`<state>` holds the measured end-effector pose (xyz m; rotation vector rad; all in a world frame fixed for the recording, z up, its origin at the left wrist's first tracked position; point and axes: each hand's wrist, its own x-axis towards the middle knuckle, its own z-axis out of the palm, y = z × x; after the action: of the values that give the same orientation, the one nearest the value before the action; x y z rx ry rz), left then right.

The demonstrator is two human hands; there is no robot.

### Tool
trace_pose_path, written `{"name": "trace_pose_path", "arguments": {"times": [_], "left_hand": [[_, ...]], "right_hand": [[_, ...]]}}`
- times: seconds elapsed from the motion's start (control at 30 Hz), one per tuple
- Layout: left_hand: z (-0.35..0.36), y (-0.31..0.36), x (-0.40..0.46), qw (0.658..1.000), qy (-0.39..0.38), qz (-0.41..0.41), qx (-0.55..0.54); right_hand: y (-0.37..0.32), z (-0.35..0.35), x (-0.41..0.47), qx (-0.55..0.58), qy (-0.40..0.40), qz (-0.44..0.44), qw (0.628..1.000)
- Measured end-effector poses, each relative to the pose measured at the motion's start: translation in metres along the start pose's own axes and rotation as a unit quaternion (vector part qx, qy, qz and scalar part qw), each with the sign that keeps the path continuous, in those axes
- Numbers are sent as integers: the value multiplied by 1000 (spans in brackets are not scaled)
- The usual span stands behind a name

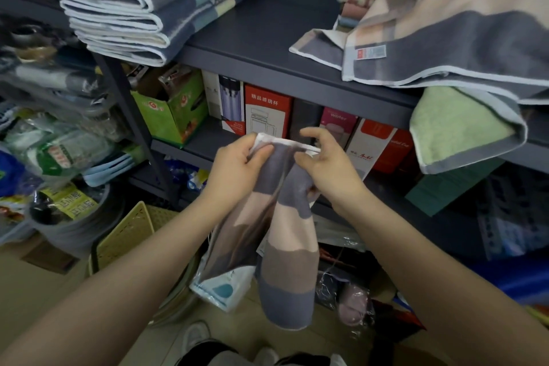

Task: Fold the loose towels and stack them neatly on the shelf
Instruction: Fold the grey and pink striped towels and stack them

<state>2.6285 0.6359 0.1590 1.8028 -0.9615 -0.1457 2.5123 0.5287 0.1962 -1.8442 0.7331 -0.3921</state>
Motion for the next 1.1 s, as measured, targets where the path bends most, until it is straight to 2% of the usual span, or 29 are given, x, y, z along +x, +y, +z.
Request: {"name": "trace_pose_path", "arguments": {"times": [0.07, 0.13, 0.2, 0.27, 0.33, 0.43, 0.5, 0.57, 0.7, 0.83, 0.9, 1.1], "left_hand": [[0, -2, 0, 994, 7, -77, -73], [-1, -1, 0, 980, 4, -136, -145], [-1, 5, -1, 964, -11, -151, -219], [-1, 12, -3, 932, -29, -157, -324], [-2, 18, -5, 920, -40, -162, -355], [-5, 20, -6, 936, -46, -167, -306], [-4, 20, -6, 937, -37, -182, -295], [-4, 20, -6, 931, -35, -196, -305], [-3, 25, -10, 927, -63, -188, -317], [-6, 26, -10, 932, -42, -182, -310], [-6, 28, -9, 939, -46, -167, -297], [1, 29, -15, 925, -91, -171, -327]], "right_hand": [[-3, -6, -5, 83, -31, 50, 995], [-6, -10, -10, 126, -101, 57, 985], [-9, -10, -15, 170, -184, 42, 967], [-11, -10, -15, 156, -220, 5, 963], [-12, -8, -12, 94, -165, -50, 980], [-11, -2, -13, -34, -16, -141, 989], [-8, 3, -15, -128, 64, -239, 960], [-9, 5, -15, -185, 112, -294, 931], [-12, 2, -10, -232, 56, -283, 929], [-8, -1, -7, -306, 25, -274, 911], [-6, 0, -6, -306, 1, -259, 916], [-7, 6, -7, -279, 26, -245, 928]]}}
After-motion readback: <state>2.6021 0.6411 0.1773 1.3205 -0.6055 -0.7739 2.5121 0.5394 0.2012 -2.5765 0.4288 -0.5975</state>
